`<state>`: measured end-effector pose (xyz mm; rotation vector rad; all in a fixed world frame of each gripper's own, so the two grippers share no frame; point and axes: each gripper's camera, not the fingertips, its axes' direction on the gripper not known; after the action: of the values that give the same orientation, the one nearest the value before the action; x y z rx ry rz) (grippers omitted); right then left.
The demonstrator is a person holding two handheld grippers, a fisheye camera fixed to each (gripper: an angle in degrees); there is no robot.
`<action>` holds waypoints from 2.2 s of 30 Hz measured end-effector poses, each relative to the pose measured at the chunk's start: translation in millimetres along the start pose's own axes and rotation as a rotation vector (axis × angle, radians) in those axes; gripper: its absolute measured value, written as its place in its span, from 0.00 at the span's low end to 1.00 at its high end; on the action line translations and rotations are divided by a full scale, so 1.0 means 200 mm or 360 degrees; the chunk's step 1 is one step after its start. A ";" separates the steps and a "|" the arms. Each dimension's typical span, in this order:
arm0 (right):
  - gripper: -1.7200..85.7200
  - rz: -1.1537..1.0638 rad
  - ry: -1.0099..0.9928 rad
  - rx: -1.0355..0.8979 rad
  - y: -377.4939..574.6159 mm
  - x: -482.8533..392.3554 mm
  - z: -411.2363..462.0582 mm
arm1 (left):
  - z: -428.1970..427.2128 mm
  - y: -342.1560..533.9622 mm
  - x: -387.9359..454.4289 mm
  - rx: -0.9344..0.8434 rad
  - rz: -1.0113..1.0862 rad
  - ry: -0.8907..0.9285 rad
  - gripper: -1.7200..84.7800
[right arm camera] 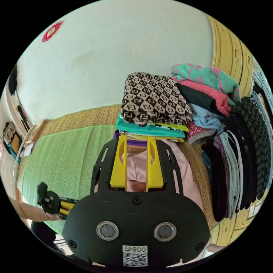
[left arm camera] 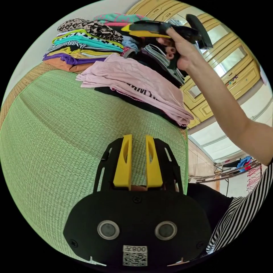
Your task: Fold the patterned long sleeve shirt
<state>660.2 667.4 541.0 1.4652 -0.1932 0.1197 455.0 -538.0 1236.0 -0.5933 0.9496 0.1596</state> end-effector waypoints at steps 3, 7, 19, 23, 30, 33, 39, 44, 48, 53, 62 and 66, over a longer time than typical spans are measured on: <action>0.14 0.0208 -0.0061 0.0066 -0.16 0.11 0.09 | -0.02 0.04 0.03 -0.0014 0.0037 -0.0047 0.10; 0.13 0.0671 -0.0342 0.0158 -0.18 0.43 0.17 | -0.05 0.10 0.01 -0.0019 0.0024 -0.0013 0.09; 0.13 0.1385 -0.0681 0.0147 0.05 1.08 0.44 | -0.15 0.30 -0.05 -0.0121 -0.0035 0.0298 0.04; 0.13 0.1433 -0.0791 0.0240 0.10 1.15 0.45 | -0.23 0.40 -0.06 -0.0119 -0.0086 0.0370 0.04; 0.12 0.1540 -0.0892 0.0252 0.22 1.20 0.55 | -0.34 0.57 -0.07 -0.0137 -0.0091 0.0400 0.03; 0.10 0.1498 -0.0859 0.0252 0.23 1.16 0.56 | -0.39 0.67 -0.08 -0.0125 -0.0121 0.0424 0.03; 0.06 0.1309 -0.0811 0.0441 0.25 0.98 0.42 | -0.51 0.93 -0.08 -0.0102 -0.0171 0.0407 0.03; 0.05 0.1010 -0.0917 0.0579 0.21 0.65 0.27 | -0.64 1.19 -0.06 -0.0050 -0.0236 0.0391 0.03; 0.05 0.0611 -0.1030 0.0625 0.16 0.22 0.09 | -0.84 1.44 -0.03 0.0088 -0.0298 0.0349 0.03; 0.04 0.0105 -0.1088 0.0658 0.29 -0.40 -0.21 | -1.20 1.80 0.06 0.0364 -0.0360 0.0234 0.04; 0.05 -0.0594 -0.1361 0.0075 1.36 -1.79 -0.40 | -1.75 2.90 0.48 0.0779 -0.0791 -0.0080 0.05; 0.06 -0.0728 -0.1310 -0.0624 2.13 -2.40 -0.10 | -1.80 3.50 0.73 0.0850 -0.1175 -0.0086 0.07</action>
<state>106.6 749.3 856.9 1.0606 -0.5069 -0.8606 15.6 -169.0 677.4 -0.4035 0.6301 -0.7149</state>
